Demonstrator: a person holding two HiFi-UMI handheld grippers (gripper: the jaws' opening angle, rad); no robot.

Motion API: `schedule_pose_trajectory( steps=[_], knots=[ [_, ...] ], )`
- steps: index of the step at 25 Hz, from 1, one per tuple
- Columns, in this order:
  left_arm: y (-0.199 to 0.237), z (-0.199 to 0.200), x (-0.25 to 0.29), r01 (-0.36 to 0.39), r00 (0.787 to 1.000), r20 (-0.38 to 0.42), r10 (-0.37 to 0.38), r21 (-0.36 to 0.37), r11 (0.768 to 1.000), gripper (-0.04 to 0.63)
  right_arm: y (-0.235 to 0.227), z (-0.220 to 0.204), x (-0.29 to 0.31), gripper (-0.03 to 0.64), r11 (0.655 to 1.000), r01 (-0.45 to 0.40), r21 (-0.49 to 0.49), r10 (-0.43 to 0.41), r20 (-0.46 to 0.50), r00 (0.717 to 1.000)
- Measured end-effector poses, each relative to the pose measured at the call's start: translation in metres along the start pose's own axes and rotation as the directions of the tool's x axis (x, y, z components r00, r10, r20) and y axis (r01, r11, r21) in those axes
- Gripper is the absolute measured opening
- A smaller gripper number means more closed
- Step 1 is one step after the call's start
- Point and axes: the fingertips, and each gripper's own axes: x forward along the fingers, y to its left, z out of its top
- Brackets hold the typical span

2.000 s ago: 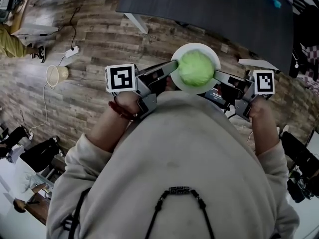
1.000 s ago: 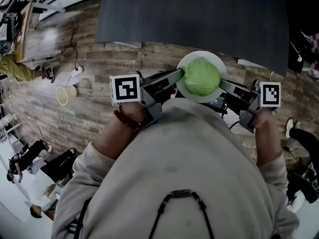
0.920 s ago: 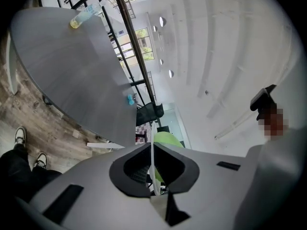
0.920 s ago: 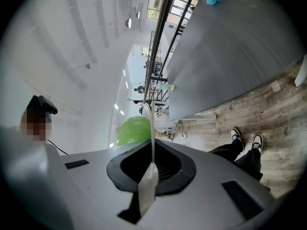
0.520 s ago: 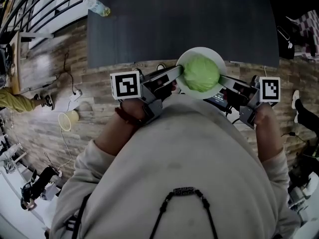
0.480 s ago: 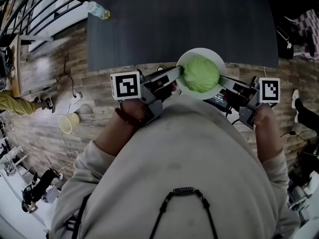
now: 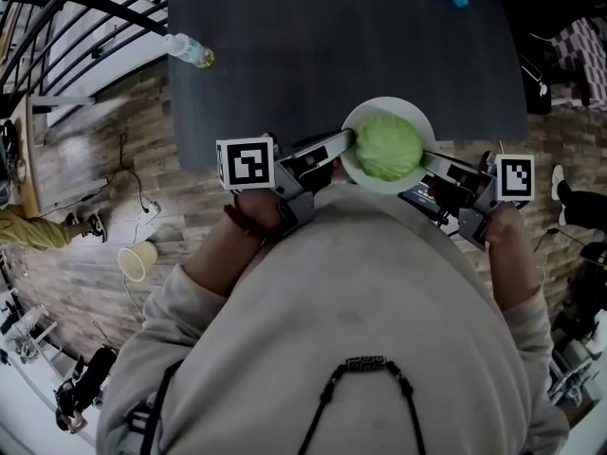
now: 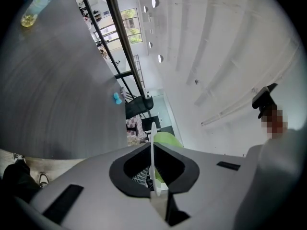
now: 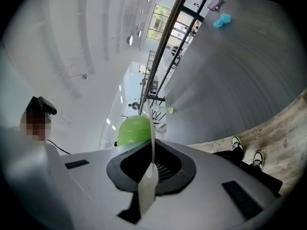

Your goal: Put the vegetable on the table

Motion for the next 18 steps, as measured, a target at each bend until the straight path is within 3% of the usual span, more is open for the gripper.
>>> schedule_pose_trajectory(
  steps=[9,18],
  knots=[
    [0.028,0.050,-0.018,0.010,0.998,-0.062,-0.009,0.013,1.000,0.020,-0.003,0.038,0.047,0.025,0.999,0.046,0.001,-0.046,-0.007,0.999],
    [0.046,0.088,-0.050,0.026,0.999,-0.045,-0.026,-0.008,1.000,0.020,-0.001,0.060,0.098,0.025,0.999,0.047,0.018,-0.046,-0.039,0.998]
  ],
)
